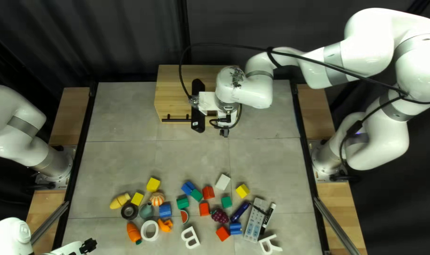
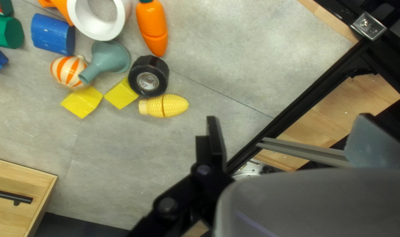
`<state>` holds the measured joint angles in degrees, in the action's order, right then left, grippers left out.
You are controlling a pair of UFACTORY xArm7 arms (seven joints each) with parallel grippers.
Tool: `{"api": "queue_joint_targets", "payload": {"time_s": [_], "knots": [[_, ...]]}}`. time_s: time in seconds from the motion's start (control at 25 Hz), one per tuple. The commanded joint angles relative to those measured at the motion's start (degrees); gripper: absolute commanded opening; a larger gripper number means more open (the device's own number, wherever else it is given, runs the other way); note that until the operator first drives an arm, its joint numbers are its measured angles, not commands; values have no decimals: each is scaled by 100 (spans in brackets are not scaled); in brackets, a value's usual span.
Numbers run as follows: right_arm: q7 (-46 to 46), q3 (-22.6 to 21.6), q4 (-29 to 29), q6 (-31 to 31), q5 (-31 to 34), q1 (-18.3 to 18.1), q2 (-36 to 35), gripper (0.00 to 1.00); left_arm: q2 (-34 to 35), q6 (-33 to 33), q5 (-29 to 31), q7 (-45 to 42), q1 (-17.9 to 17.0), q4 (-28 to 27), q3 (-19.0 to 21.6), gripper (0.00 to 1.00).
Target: Open drawers and place objects into drawer and close
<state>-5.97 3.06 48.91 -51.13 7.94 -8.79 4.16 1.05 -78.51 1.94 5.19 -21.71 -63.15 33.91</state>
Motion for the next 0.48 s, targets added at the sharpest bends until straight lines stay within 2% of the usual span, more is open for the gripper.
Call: {"api": "queue_joint_targets", "payload": {"time_s": [0.04,0.48], "knots": [[18,-1,23,30,24,-1,-53,100,0,0,0,0,0,0,0,100],[50,-26,58,93,48,19,-150,100,0,0,0,0,0,0,0,100]]}}
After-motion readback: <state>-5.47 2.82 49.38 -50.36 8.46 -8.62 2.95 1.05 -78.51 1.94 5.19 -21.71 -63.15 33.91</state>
